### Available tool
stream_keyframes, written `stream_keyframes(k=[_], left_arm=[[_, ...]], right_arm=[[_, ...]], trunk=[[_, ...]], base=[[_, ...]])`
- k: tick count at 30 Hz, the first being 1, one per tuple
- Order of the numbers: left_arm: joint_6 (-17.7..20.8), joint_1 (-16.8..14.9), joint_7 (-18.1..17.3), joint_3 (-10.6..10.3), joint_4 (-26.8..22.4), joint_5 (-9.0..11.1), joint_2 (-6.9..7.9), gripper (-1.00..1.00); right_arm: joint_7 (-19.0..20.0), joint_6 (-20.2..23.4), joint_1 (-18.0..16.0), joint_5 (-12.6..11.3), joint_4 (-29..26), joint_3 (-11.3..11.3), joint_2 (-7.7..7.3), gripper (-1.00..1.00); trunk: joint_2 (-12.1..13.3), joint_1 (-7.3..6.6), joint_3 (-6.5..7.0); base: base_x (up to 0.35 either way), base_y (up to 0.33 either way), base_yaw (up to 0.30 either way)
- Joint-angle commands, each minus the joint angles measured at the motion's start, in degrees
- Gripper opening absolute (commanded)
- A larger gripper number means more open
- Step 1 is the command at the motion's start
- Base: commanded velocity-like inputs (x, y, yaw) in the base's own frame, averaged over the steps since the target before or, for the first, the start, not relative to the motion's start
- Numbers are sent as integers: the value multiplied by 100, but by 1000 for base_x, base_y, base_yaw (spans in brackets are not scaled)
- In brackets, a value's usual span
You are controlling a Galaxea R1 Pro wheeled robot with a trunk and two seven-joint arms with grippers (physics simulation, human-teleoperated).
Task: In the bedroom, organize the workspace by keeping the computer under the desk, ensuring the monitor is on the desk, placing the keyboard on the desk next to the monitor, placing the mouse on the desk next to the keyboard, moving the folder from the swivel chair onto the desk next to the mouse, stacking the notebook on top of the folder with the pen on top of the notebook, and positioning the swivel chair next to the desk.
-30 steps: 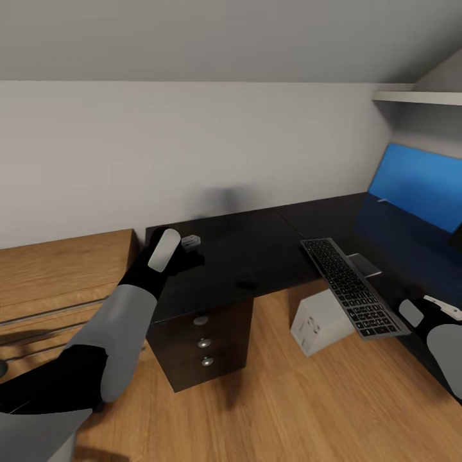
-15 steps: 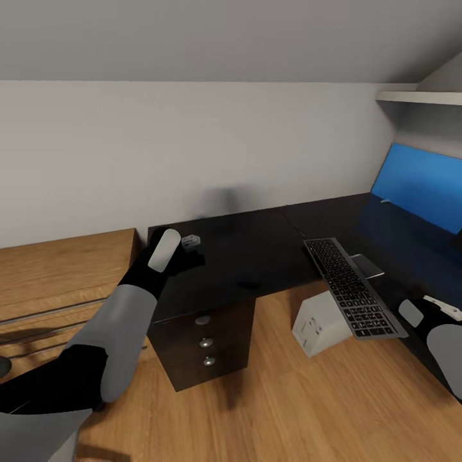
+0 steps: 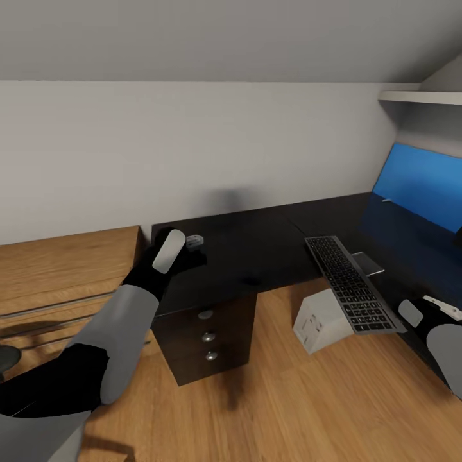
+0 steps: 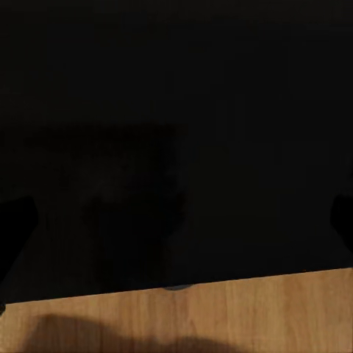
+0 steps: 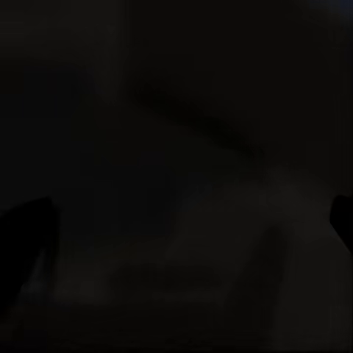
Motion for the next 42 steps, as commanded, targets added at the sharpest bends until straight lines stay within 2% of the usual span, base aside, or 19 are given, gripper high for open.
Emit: stream_keyframes(k=[1, 6, 10, 21, 33, 42], left_arm=[[4, -5, 57, -10, -2, 54, 0, 100], [4, -5, 58, -17, -3, 52, 0, 100], [4, -5, 64, -28, -2, 48, 0, 100], [4, -5, 78, -320, -33, 60, 0, 100], [5, -5, 76, -347, -29, 63, 0, 100], [10, -5, 83, -345, -29, 96, 0, 100]], right_arm=[[-5, 62, 2, -140, 264, -17, 1, 100], [-6, 59, 0, -115, 270, -15, 118, 100], [-6, 59, 1, -106, 271, -15, 140, 100], [-6, 59, 2, -106, 269, -15, 212, 100], [-6, 36, 2, -77, 267, -10, 238, 100], [2, -276, 8, 6, 275, -10, 247, 100]], trunk=[[-2, 0, -6], [-2, 0, -6], [-2, 0, -6], [-2, 0, -6], [-2, 0, -14], [-2, 0, -20]], base=[[-2, 0, 172], [-1, 0, 223], [0, 0, 112], [0, 0, 12], [0, 0, 62], [0, 0, 127]])
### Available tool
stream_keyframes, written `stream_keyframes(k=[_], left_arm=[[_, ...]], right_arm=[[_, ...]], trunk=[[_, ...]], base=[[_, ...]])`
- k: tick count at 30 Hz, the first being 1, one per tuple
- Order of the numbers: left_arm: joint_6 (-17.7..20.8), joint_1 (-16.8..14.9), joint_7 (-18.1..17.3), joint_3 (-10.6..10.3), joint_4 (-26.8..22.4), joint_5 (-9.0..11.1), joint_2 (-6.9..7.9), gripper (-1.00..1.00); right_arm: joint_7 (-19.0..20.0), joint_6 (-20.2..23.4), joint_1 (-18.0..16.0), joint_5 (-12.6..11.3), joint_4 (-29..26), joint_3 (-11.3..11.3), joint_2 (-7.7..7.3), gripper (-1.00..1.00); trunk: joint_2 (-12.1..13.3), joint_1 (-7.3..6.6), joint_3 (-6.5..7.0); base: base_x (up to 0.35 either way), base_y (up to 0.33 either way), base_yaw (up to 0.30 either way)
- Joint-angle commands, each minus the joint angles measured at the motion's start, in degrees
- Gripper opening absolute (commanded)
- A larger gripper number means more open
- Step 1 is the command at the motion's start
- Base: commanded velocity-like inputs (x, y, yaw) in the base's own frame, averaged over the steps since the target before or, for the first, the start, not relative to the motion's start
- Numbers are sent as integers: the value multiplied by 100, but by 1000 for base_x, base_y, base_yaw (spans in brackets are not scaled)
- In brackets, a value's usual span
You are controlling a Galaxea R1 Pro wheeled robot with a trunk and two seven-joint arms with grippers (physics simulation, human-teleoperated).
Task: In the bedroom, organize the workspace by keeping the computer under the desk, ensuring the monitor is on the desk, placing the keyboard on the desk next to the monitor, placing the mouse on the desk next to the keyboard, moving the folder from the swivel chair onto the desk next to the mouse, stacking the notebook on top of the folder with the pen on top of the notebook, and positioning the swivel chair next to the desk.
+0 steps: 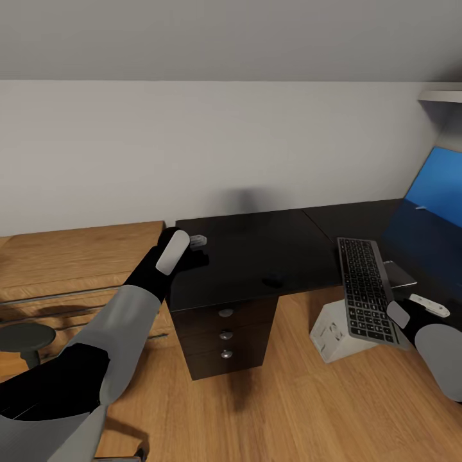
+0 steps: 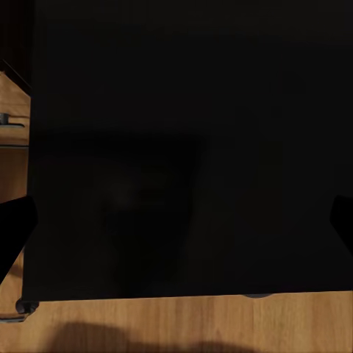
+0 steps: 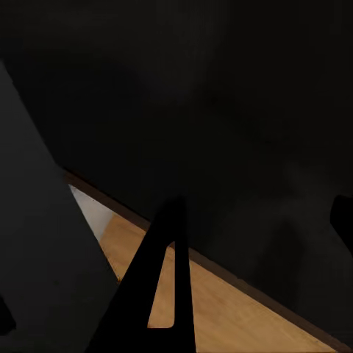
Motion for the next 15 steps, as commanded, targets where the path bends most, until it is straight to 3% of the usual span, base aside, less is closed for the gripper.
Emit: stream_keyframes(k=[1, 15], left_arm=[[7, -4, 56, -7, -3, 52, 0, 100], [9, -4, 48, -11, 30, 63, 0, 100]], right_arm=[[6, 47, 1, -186, 168, -84, 1, 100], [6, 20, 3, -174, 162, -83, -5, 100]], trunk=[[-2, 1, -6], [-2, 1, -6]], base=[[0, 0, 26], [0, 0, 5]])
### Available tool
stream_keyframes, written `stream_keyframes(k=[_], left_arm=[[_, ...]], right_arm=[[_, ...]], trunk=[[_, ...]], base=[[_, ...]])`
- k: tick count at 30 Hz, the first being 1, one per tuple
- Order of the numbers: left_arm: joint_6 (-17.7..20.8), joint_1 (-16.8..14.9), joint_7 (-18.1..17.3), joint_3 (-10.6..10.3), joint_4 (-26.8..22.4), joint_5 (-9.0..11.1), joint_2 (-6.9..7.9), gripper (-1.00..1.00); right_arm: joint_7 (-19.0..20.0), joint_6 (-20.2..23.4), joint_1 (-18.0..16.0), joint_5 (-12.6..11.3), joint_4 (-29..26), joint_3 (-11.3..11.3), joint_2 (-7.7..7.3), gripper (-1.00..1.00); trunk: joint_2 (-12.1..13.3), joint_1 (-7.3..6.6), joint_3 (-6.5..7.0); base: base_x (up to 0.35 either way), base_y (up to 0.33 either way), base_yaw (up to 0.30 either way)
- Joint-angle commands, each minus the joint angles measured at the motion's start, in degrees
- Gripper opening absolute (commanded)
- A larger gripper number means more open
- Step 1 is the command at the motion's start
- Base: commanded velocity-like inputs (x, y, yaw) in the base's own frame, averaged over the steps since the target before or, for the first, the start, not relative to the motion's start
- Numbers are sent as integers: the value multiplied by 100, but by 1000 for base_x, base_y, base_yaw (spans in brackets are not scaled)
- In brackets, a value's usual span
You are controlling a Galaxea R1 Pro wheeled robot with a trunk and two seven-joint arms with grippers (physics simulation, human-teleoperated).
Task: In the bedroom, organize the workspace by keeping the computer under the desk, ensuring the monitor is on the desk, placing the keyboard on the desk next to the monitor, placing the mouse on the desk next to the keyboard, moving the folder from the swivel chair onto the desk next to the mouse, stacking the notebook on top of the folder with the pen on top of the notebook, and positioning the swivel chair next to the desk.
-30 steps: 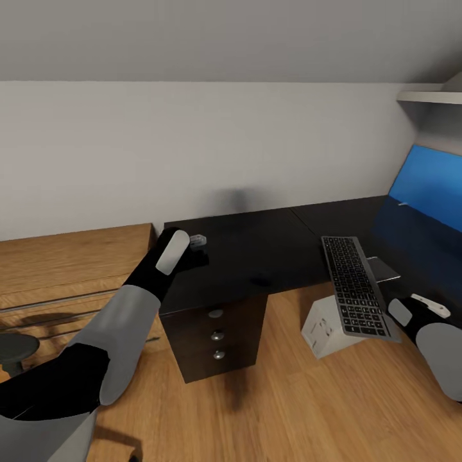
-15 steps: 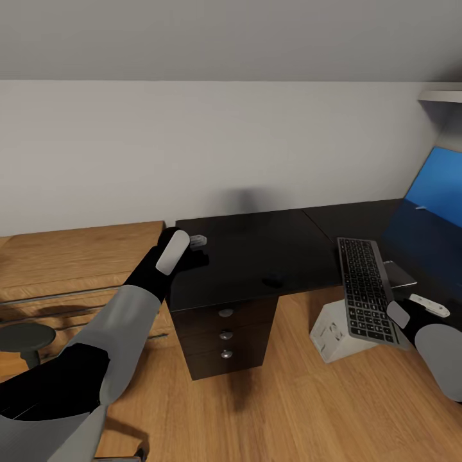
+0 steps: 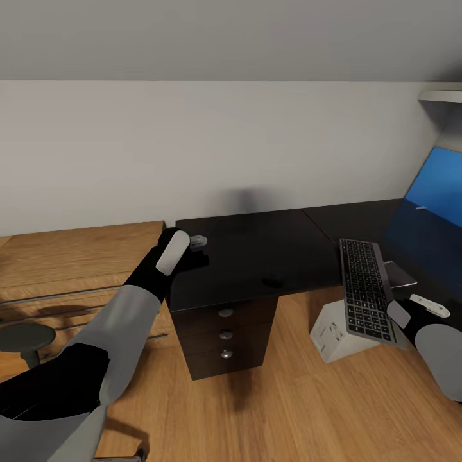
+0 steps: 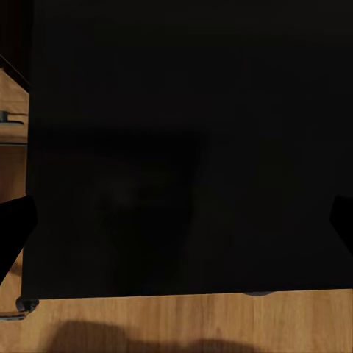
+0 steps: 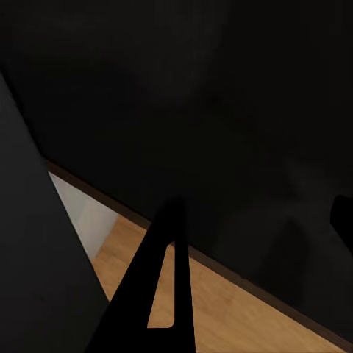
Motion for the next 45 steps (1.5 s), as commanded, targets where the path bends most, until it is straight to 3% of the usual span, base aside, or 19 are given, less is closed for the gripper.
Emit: stream_keyframes(k=[1, 4, 25, 35, 40, 45], left_arm=[[5, -4, 57, -4, -1, 52, 0, 100], [2, -4, 57, -4, 9, 53, 0, 100], [0, -4, 50, -10, 163, 44, 0, 100], [0, 0, 54, -34, 163, 36, 0, 100], [-5, 3, 55, -88, 161, 34, 0, 100], [-107, 4, 52, -93, 163, 42, 0, 100]], right_arm=[[-18, 50, 2, -109, 172, -33, -1, 100], [-18, 50, 2, -109, 170, -35, -2, 100], [-19, 7, 2, -109, 162, -32, -19, 100], [-17, -87, 4, -107, 162, -32, -18, 100], [-10, -547, 41, 155, 168, -32, -11, 100], [-21, -634, 45, 261, 171, -32, -11, 100]], trunk=[[-2, 1, -6], [-2, 1, -6], [840, -461, 371], [840, -461, 371], [840, -461, 371], [840, -461, 371]], base=[[0, 0, 0], [0, 0, 0], [0, 0, 0], [0, 0, 0], [0, 0, 0], [0, 0, 0]])
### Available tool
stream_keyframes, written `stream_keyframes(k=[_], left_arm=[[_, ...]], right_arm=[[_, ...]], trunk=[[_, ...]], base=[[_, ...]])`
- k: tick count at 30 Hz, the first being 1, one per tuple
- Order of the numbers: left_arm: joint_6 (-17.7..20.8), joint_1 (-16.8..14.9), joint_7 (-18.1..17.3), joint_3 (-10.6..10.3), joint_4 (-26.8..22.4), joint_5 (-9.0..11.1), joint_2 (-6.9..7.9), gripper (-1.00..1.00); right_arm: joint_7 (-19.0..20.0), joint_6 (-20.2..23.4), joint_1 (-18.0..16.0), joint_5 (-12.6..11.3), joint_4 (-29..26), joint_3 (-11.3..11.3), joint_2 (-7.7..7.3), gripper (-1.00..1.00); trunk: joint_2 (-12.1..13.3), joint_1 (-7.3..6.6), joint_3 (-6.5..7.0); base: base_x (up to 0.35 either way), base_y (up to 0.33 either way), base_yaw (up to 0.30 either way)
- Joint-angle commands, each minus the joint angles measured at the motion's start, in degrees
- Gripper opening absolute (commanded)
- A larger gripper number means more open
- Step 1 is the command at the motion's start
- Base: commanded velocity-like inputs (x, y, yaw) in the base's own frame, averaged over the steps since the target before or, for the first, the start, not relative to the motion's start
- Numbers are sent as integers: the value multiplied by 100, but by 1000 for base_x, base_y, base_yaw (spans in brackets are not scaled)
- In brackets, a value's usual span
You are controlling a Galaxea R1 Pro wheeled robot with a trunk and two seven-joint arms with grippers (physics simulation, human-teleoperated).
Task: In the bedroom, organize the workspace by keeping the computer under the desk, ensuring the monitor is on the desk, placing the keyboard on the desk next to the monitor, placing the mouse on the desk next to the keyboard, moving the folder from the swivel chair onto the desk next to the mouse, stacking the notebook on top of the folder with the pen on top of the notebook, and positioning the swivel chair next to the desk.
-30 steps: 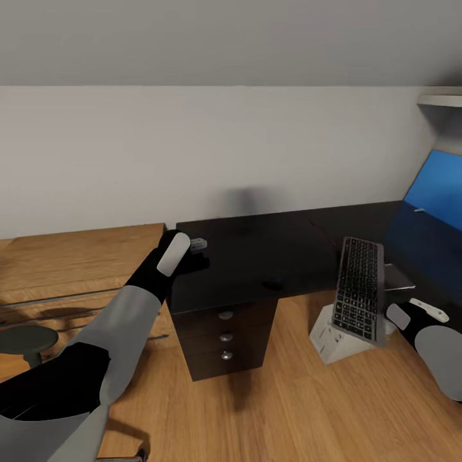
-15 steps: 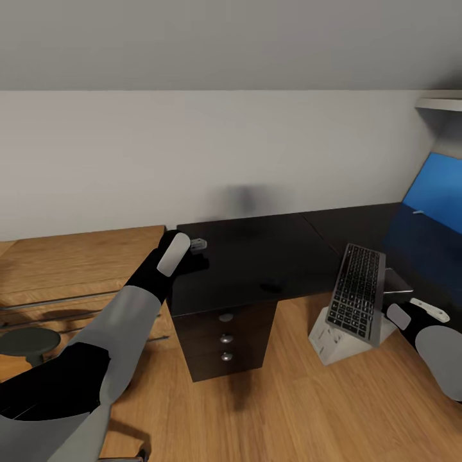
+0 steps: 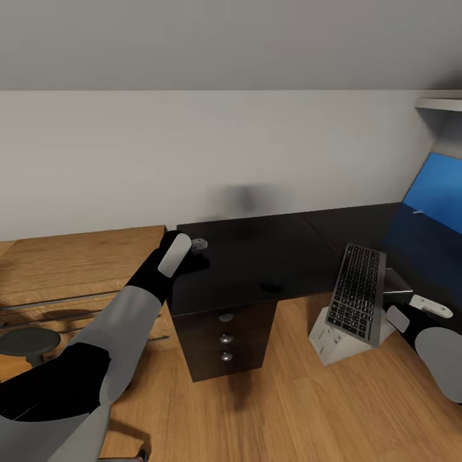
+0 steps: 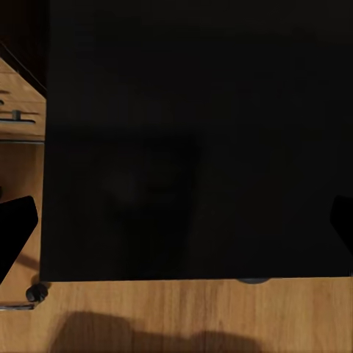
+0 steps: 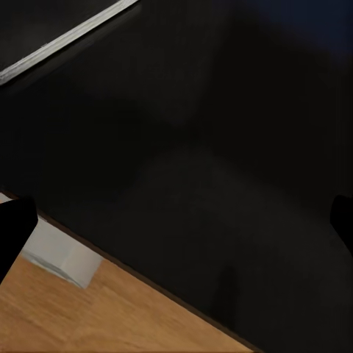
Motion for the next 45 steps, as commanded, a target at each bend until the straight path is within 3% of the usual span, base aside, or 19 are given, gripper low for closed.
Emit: stream_keyframes(k=[1, 10, 13, 23, 25, 31, 40, 45], left_arm=[[-19, -4, 57, -6, -1, 52, 0, 100], [-66, -4, 48, -9, -1, 52, 0, 100], [-71, -4, 39, -9, -3, 52, 0, 100], [-170, -4, 25, -9, -4, 44, 0, 100], [-175, -4, 20, -9, -4, 50, 0, 100], [-177, -4, 18, -6, -4, 52, 0, 100], [-161, -4, 18, 0, 46, 70, 0, 100], [-171, -4, 52, 20, 49, 49, 0, 100]], right_arm=[[-22, 31, -2, -38, -11, 38, 0, 100], [-43, 90, -1, -47, -55, 29, -9, 100], [-39, 326, -1, -76, -79, 24, -9, 100], [-36, 2099, -1, -103, -950, -18, -10, 100], [-36, 2458, -1, -287, -1094, -22, -10, 100], [-36, 2710, -1, -468, -1191, -18, -10, 100], [-34, 3172, -1, -509, -1432, -22, -2, 100], [-27, 3203, 27, -511, -1464, -15, 45, 100]], trunk=[[-3, 0, -5], [-3, 0, -5], [-3, 0, -5], [-3, 0, -3], [-3, 0, 8], [-3, 0, 56], [-3, 0, 120], [-3, 0, 142]], base=[[0, 0, 0], [0, 0, 0], [0, 0, 0], [0, 0, 0], [0, 0, -23], [0, 0, -20], [-77, -36, -138], [-72, -60, -250]])
